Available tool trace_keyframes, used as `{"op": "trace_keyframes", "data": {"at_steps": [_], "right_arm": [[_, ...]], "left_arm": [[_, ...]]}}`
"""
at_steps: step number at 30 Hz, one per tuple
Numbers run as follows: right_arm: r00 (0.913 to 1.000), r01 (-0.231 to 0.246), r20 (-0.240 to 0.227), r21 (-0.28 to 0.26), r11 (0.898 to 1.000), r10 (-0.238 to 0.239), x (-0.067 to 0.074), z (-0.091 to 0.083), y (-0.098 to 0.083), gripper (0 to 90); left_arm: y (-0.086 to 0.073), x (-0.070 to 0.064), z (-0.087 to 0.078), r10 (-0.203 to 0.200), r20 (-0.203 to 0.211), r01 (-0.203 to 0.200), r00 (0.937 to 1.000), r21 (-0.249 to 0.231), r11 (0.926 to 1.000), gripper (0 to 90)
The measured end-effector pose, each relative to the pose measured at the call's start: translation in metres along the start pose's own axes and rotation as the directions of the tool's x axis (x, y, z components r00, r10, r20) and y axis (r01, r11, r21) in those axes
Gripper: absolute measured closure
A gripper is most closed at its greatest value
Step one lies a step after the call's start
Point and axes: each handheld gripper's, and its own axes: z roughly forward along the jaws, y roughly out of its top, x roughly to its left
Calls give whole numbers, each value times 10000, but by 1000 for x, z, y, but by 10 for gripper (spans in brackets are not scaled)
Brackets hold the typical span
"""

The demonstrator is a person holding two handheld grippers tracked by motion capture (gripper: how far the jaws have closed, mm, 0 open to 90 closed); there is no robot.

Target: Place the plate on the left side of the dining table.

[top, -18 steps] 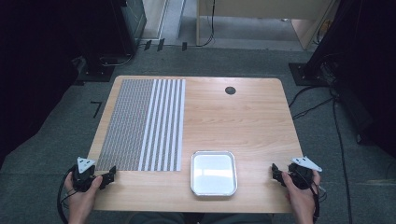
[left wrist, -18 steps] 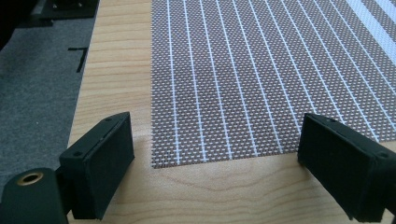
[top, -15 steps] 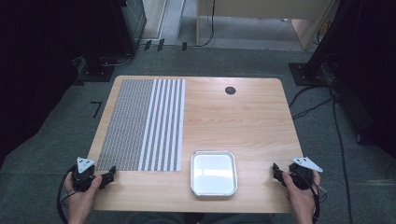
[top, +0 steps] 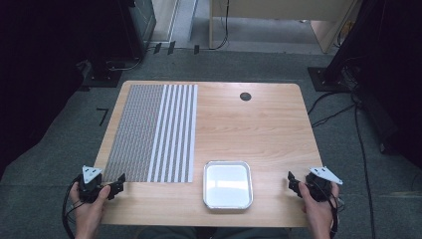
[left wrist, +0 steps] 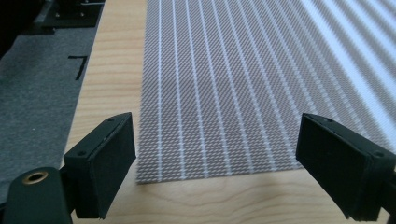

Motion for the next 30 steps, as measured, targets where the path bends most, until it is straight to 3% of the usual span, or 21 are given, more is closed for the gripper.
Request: {"op": "trace_keyframes", "data": {"at_steps": [1, 2, 7, 10, 13, 19, 24, 30], "right_arm": [[10000, 0, 0, 0, 10000, 0, 0, 0, 0, 186], [10000, -60, -57, -37, 10000, 60, 1, -1, 1, 186], [9999, -81, -107, -97, 9999, 80, 4, -3, 2, 186], [9998, -137, -168, -151, 9998, 135, 6, -5, 3, 185], [9995, -179, -255, -169, 9997, 175, 9, -7, 4, 181], [9984, -295, -485, -315, 9991, 279, 14, -12, 6, 178], [9979, -361, -547, -476, 9982, 335, 18, -14, 9, 178], [9974, -395, -632, -655, 9971, 353, 26, -18, 13, 176]], "left_arm": [[0, 0, 0, 0, 0, 0, 10000, 0, 10000, 120], [2, -5, -2, -261, 472, 274, 9985, -267, 9993, 120], [7, -17, -7, -390, 699, 426, 9968, -518, 9977, 120], [9, -26, -6, -297, 576, 324, 9979, -479, 9983, 120], [10, -35, -4, -442, 935, 486, 9946, -444, 9978, 120], [13, -60, 0, 15, 1050, 22, 9945, -353, 9994, 120], [16, -76, 1, 111, 1150, -76, 9933, -302, 9995, 120], [21, -92, 2, 383, 1543, -338, 9873, -315, 9989, 120]]}}
